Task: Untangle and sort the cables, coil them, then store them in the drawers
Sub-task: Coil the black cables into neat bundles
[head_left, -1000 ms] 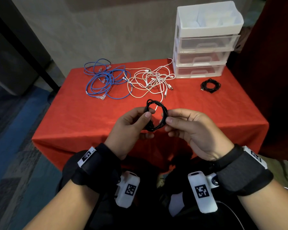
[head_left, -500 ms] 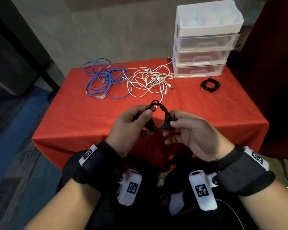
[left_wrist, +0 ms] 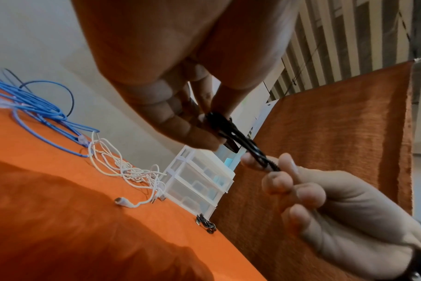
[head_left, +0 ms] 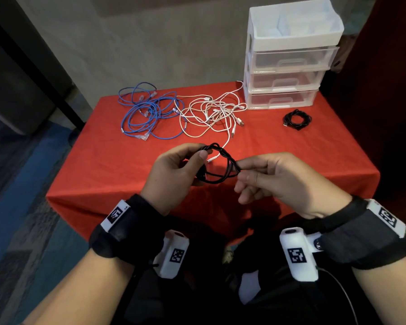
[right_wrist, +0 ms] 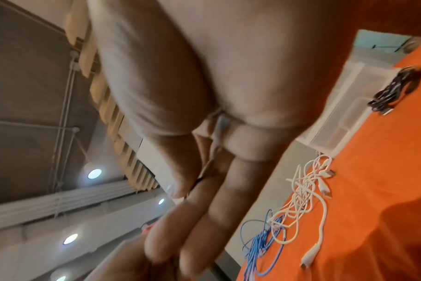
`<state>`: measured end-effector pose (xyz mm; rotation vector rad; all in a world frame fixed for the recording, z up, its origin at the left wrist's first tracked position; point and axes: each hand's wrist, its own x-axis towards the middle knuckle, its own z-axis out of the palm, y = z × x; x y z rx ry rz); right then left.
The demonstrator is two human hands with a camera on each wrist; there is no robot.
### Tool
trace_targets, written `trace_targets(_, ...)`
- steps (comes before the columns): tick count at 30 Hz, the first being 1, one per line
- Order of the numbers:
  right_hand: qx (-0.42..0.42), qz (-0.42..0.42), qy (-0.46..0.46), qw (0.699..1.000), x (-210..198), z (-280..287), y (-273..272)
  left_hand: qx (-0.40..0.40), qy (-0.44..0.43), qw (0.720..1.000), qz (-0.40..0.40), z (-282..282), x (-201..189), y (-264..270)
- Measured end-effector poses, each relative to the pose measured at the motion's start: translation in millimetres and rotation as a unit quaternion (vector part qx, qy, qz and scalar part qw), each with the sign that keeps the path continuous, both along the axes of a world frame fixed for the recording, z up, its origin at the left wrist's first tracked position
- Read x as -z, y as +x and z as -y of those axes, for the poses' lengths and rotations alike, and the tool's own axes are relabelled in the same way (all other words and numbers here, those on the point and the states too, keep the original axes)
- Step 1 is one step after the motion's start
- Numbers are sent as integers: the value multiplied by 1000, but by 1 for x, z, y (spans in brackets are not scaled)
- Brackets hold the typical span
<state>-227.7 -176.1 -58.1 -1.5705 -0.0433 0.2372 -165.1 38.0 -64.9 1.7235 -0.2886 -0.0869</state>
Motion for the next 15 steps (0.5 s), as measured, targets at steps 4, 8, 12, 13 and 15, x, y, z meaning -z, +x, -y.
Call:
trace_targets(4,-10,19,-63,998,7,1,3,-3,4,1000,-4,8,1,-5)
trace_targets(8,22,92,-200,975,15,-12,4,0,9,1000,7,17,3,-8)
trace_targets(12,88,57,-74,992,12,-23,8,19,8,1000,18,16,3,-10)
trace_targets(13,91,47,-55,993,12,-23,9,34,0,999,2,14,2,-11)
trace_targets(15,81,23,-26,996,13,-21,11,88,-34,994,-62,8,0,-12)
